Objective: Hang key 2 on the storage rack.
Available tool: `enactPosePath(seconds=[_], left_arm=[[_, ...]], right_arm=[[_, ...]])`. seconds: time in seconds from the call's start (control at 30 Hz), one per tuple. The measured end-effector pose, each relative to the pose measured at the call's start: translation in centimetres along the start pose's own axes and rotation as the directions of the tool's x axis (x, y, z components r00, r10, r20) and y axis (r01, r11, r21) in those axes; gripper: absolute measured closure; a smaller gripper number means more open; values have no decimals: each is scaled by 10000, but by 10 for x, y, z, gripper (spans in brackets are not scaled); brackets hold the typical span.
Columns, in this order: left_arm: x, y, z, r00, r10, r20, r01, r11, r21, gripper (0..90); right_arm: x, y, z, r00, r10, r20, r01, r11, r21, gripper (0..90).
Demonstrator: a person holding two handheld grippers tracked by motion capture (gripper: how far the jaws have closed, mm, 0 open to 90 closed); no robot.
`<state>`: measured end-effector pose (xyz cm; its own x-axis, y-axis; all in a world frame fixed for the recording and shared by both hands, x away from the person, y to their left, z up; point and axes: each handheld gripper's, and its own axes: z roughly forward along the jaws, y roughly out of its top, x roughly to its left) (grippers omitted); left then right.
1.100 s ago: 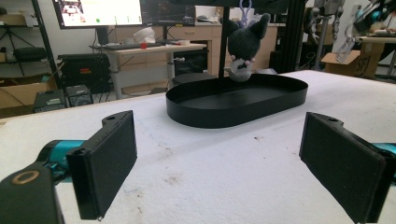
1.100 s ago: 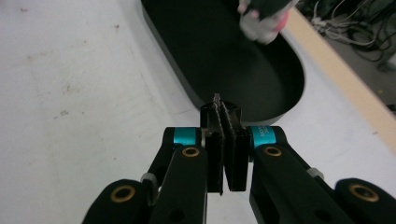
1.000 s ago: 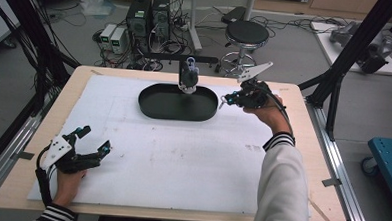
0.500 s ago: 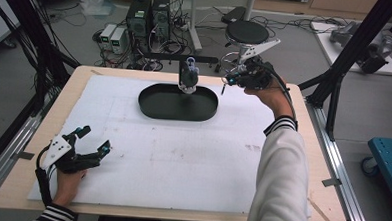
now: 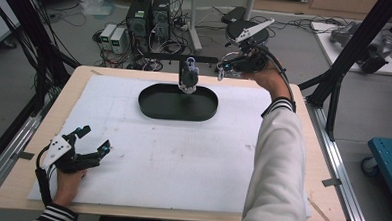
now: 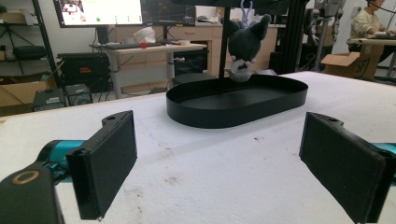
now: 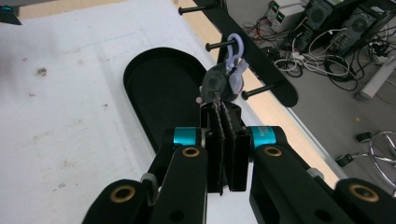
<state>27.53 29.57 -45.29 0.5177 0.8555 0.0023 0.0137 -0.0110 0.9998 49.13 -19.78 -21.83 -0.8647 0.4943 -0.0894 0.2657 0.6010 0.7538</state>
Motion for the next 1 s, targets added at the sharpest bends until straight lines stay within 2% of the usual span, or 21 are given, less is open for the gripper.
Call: enactPosePath(seconds=[0.07, 0.57, 1.0], left_arm=[[0, 0, 0, 10000, 8, 1, -8, 10000, 2, 116], [0, 0, 0, 10000, 10, -7, -10, 10000, 12, 116], [0, 0, 0, 10000, 21, -1, -21, 10000, 26, 116]], right_arm=[[-3, 3, 1, 10000, 42, -8, -42, 9999, -92, 887], [-13, 26, 18, 9994, -166, -290, 184, 9980, 608, 887], [-17, 24, 36, 9990, -274, -358, 310, 9940, 1049, 887]])
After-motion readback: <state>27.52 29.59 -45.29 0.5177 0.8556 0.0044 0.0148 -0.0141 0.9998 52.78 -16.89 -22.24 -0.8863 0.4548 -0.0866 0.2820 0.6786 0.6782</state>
